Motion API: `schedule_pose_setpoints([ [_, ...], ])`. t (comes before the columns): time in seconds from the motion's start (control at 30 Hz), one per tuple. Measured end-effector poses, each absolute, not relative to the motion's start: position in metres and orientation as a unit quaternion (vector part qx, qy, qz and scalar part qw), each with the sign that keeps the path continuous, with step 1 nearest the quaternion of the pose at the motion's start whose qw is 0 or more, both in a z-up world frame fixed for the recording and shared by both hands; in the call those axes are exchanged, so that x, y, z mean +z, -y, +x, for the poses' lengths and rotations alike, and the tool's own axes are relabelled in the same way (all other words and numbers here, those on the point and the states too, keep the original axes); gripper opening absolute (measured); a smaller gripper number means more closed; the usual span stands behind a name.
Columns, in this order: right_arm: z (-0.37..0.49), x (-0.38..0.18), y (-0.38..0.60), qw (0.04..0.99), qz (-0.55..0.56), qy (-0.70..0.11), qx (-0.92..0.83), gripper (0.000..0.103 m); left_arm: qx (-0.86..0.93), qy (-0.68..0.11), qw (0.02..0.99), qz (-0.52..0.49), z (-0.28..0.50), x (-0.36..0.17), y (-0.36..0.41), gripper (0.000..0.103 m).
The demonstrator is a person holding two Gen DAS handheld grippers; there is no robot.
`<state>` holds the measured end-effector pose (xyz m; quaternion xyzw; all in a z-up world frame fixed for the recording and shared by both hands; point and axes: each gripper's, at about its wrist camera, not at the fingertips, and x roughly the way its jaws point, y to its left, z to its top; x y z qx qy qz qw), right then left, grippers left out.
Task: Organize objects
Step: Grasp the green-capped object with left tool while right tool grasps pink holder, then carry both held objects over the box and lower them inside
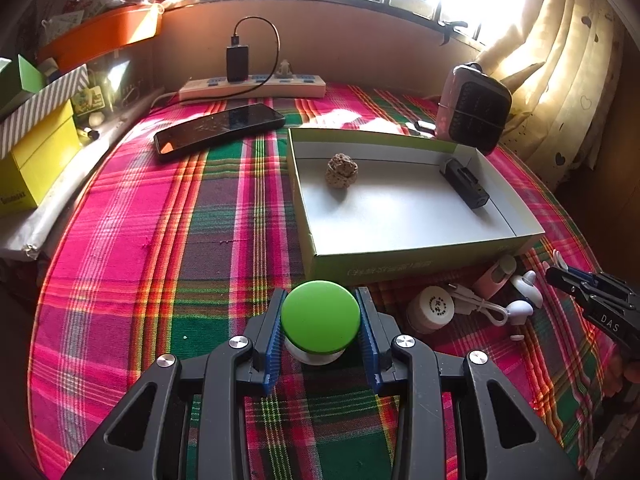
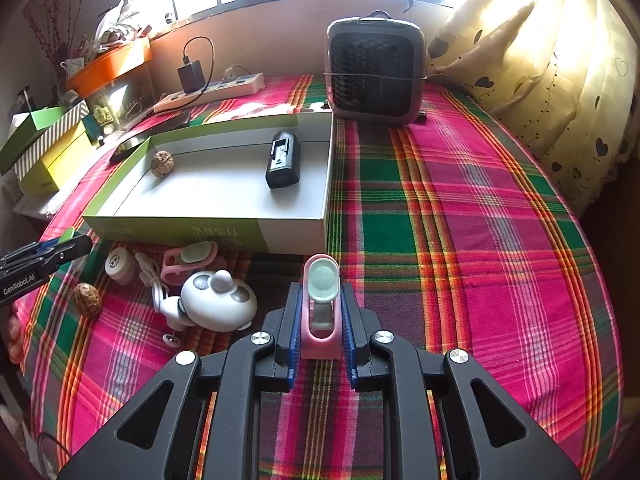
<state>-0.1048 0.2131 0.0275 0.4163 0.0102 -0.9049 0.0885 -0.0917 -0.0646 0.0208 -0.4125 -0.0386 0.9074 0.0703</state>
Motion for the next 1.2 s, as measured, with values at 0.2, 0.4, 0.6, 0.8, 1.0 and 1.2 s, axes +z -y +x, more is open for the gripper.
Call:
schedule_pose_setpoints([
  [0.2,-0.106,0.037,-0.209,0.099,0.407,-0.008,-0.908,0.018,0.909,0.042,0.080,-0.406,-0.093,0.032,0.063,0.031],
  [0.4,-0.112,0.049,-0.201,0.110,0.395,-0.011,-0.912,0.018,0.913,0.035,0.087,-0.398,-0.097,0.041,0.059,0.031],
  [0.6,-0.123,0.057,-0.191,0.128,0.392,-0.010,-0.911,0.018,0.913,0.035,0.097,-0.395,-0.106,0.046,0.054,0.031],
  [0.8,-0.140,0.060,-0.178,0.146,0.396,-0.014,-0.907,0.018,0.913,0.035,0.106,-0.391,-0.119,0.051,0.049,0.031],
  [1.0,-0.159,0.060,-0.166,0.157,0.400,-0.014,-0.903,0.018,0.912,0.035,0.113,-0.393,-0.134,0.052,0.045,0.031],
  [1.2,-0.177,0.061,-0.152,0.172,0.402,-0.013,-0.899,0.018,0.909,0.032,0.115,-0.398,-0.149,0.049,0.042,0.031],
])
